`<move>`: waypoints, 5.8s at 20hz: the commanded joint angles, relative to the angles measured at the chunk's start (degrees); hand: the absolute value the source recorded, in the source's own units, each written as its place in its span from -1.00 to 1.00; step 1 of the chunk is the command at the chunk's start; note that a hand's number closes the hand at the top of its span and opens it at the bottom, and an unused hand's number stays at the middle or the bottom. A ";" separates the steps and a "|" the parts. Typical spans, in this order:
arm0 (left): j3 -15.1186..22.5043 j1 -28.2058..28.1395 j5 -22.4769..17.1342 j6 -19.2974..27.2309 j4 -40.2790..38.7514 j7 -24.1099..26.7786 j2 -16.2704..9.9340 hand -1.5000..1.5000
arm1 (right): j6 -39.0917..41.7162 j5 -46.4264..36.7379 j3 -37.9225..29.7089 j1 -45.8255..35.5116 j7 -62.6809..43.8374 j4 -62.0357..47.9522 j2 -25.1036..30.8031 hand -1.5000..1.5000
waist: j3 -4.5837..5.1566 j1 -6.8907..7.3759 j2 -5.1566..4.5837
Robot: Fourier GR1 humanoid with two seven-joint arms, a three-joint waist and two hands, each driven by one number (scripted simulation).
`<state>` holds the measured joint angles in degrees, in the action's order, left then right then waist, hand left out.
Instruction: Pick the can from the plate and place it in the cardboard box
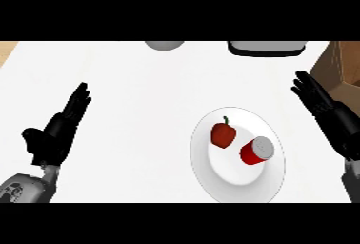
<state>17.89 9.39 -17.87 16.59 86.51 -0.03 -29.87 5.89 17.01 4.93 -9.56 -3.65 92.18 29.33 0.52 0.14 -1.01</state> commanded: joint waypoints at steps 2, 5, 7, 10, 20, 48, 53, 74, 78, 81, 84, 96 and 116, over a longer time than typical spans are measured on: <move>-0.04 -0.98 3.00 0.04 -2.87 1.13 -0.91 0.00 | 4.47 0.51 -7.04 5.97 19.86 -4.90 0.00 -1.00 | -0.72 -1.04 0.78; 0.41 -1.91 5.84 0.92 -3.69 0.72 -3.96 0.00 | 5.94 3.37 -13.15 7.97 34.24 -3.01 -1.58 -1.00 | -1.39 -3.79 1.06; 0.19 -2.82 3.86 0.73 -3.64 0.20 -2.63 0.00 | -1.36 15.25 -17.30 3.91 30.26 -1.44 -12.72 -1.00 | -5.55 -7.06 3.67; 1.94 -3.24 6.86 0.65 -5.22 1.20 -3.29 0.00 | -2.23 3.94 -24.29 12.58 47.41 -14.85 -8.09 -1.00 | -1.34 -3.21 0.18; 2.84 -3.10 9.08 -0.32 -9.51 4.27 -1.78 0.00 | -1.68 -19.02 -23.00 27.23 77.57 -15.99 -0.37 -1.00 | -0.58 -1.87 1.01; -4.44 3.28 16.28 -7.71 -14.24 2.29 4.96 0.00 | -1.65 -51.56 -11.04 39.77 27.62 26.45 -11.44 -1.00 | -0.51 -0.42 1.01; -7.61 2.67 16.71 -9.88 -22.54 10.28 6.75 0.00 | -1.15 -56.35 -6.76 35.42 25.21 24.41 -13.99 -1.00 | -0.49 -0.49 0.95; -14.23 0.95 25.53 -15.01 -13.93 3.63 11.50 0.00 | -6.04 -68.03 -5.69 22.12 24.63 11.56 -19.54 -1.00 | -0.52 -0.27 1.02; -13.28 -1.43 26.93 -14.43 -7.77 -1.19 12.98 0.00 | -8.13 -73.62 -0.87 22.65 20.19 12.04 -23.47 -1.00 | -0.52 -0.22 1.05; -14.48 -5.27 27.49 -16.43 -6.07 2.46 12.22 0.00 | -9.20 -72.51 -2.98 18.99 22.13 7.14 -22.70 -1.00 | -0.52 -0.09 1.04; -15.47 -3.08 28.75 -16.48 -8.37 2.00 14.04 0.00 | -5.14 -69.09 -6.08 18.86 23.63 7.56 -19.49 -1.00 | -0.52 -0.22 1.04; -16.01 -0.29 32.20 -17.17 -7.08 -2.02 17.46 0.00 | -6.62 -73.53 -1.20 11.46 20.44 -0.50 -23.15 -1.00 | -0.52 -0.19 1.03; -20.14 -1.89 32.11 -19.26 -11.21 4.13 16.28 0.00 | -29.29 -79.68 -1.80 11.87 26.02 -1.62 -27.11 1.00 | -0.52 -0.17 1.05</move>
<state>-1.77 8.14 14.11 -2.32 74.79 4.03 -13.35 -19.01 -61.74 3.00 2.29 22.72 90.18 4.18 0.49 -0.26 0.36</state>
